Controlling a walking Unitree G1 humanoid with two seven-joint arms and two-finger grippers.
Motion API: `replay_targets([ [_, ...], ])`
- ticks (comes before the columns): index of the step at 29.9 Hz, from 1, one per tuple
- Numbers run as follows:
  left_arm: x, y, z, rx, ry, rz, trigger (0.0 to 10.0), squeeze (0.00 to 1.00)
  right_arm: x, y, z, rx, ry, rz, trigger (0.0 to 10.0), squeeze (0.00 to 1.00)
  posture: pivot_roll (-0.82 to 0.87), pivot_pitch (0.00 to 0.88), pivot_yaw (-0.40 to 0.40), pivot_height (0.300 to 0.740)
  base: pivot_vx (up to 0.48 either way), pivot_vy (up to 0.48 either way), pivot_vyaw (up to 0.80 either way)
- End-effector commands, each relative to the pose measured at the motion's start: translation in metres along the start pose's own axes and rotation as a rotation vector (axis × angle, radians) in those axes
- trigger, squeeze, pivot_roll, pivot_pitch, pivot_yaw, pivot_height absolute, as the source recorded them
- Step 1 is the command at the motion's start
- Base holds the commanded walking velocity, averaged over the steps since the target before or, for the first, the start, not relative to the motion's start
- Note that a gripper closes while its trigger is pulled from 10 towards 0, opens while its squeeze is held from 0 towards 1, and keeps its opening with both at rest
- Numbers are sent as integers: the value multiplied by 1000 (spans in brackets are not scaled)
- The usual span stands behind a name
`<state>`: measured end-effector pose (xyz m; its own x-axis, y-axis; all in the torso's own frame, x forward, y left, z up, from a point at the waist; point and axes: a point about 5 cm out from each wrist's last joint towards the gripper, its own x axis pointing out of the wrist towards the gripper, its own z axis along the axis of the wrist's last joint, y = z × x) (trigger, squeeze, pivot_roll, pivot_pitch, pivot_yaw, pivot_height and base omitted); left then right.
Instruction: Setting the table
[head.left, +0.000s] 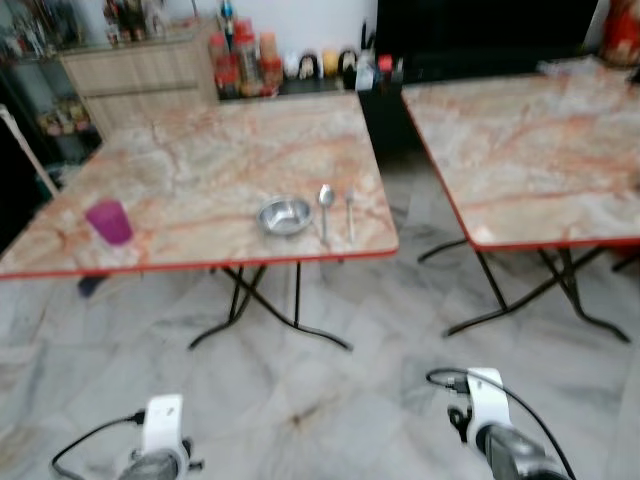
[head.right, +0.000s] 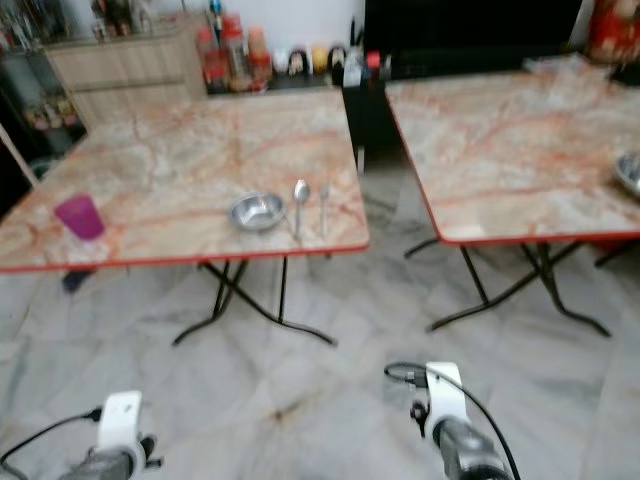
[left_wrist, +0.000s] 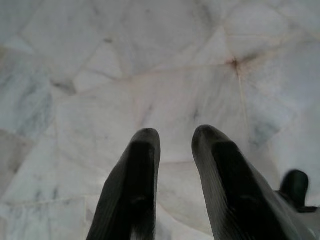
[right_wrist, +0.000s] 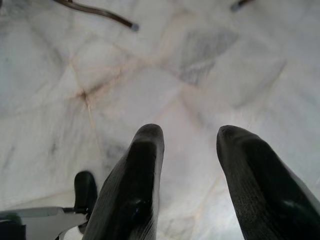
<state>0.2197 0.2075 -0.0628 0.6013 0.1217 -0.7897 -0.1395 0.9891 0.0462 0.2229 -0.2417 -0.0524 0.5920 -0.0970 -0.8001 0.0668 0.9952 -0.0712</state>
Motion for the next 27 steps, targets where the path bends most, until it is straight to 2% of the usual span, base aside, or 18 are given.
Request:
replay_targets([
  [1,0,8,1,20,2,31,10000,0,1,2,4,5,-8,6,10000,0,-87,0,72,736,0,480,0],
  [6,0,9,2,22,1,34,10000,0,1,3,3,6,-9,8,10000,0,-88,0,73,736,0,463,0],
  [13,-3,29,-1,33,1,53,10000,0,1,3,2,1,-4,9,10000,0,-88,0,73,736,0,0,0],
  [17,-3,31,-2,25,-1,55,10000,0,1,3,2,-1,-3,8,10000,0,-89,0,73,736,0,0,0],
  [20,-3,28,-3,26,0,52,10000,0,0,3,1,-1,-3,6,10000,0,-90,0,73,736,0,0,0],
  [22,-3,24,-5,28,1,47,10000,0,0,3,1,-1,-3,5,10000,0,-90,0,73,736,0,0,0],
  [23,-2,16,-6,31,2,39,10000,0,0,3,1,-2,-2,5,10000,0,-90,0,73,736,0,0,0],
  [27,-1,11,-5,33,1,32,10000,0,0,2,1,-1,-2,6,10000,0,-84,0,67,736,0,0,0],
])
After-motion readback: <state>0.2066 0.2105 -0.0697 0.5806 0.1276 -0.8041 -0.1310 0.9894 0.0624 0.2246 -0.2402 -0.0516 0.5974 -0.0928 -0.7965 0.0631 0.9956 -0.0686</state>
